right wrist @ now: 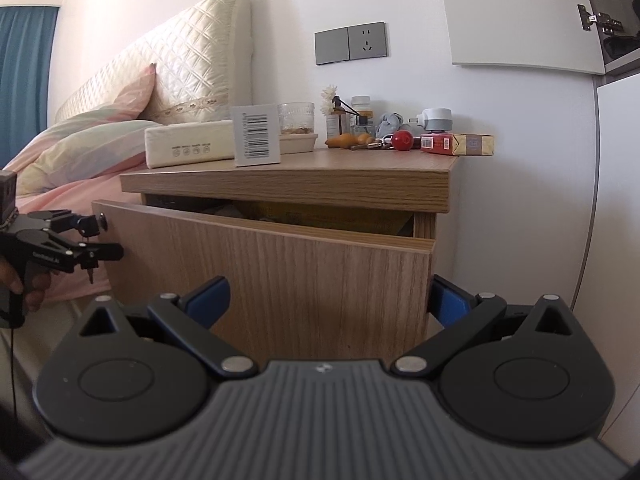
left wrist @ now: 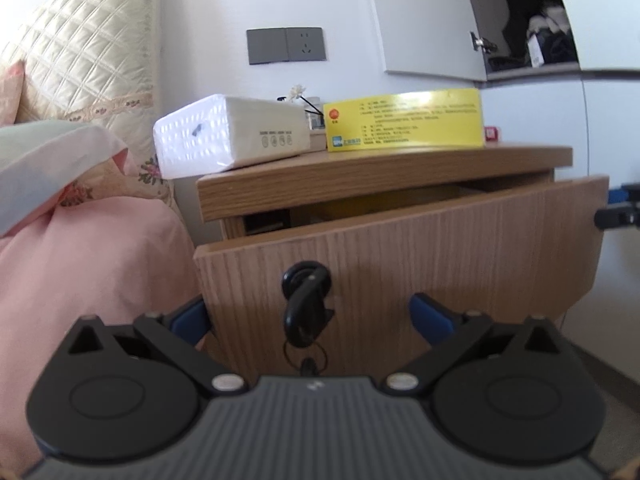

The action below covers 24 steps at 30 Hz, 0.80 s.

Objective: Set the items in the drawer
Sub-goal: 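Pull the drawer outward by its key with the left gripper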

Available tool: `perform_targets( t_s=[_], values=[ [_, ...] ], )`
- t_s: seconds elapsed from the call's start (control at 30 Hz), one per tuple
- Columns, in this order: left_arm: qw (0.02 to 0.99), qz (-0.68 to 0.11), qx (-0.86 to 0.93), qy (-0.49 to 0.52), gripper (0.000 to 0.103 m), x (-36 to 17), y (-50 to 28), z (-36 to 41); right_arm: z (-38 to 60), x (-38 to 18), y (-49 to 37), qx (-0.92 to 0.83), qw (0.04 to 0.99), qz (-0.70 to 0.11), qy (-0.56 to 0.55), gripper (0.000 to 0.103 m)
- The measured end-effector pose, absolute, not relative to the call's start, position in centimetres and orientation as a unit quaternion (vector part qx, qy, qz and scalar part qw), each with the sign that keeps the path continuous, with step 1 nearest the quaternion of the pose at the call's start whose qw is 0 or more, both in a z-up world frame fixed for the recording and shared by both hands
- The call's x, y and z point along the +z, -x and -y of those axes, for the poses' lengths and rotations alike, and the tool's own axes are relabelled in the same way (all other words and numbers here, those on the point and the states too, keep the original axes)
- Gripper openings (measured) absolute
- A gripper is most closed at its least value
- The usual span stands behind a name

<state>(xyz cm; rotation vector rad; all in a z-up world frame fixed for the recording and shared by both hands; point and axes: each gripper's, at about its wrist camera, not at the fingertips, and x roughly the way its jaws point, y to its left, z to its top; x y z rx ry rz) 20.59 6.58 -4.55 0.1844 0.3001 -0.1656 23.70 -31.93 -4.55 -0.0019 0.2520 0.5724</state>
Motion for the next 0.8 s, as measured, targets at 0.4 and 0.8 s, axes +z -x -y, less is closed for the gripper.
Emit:
perform_targets(
  t_s=[0.4, 0.8],
  values=[
    [0.984, -0.138, -0.082, -0.077, 0.102, -4.6, -16.8, -6.6, 32.7, -4.4, -20.3, 0.303, 0.944, -0.127, 0.012, 0.103],
    [0.981, -0.144, -0.085, -0.101, 0.103, -4.6, -13.3, -6.2, 33.4, -3.9, -17.0, 0.325, 0.936, -0.138, 0.012, 0.103]
  ],
)
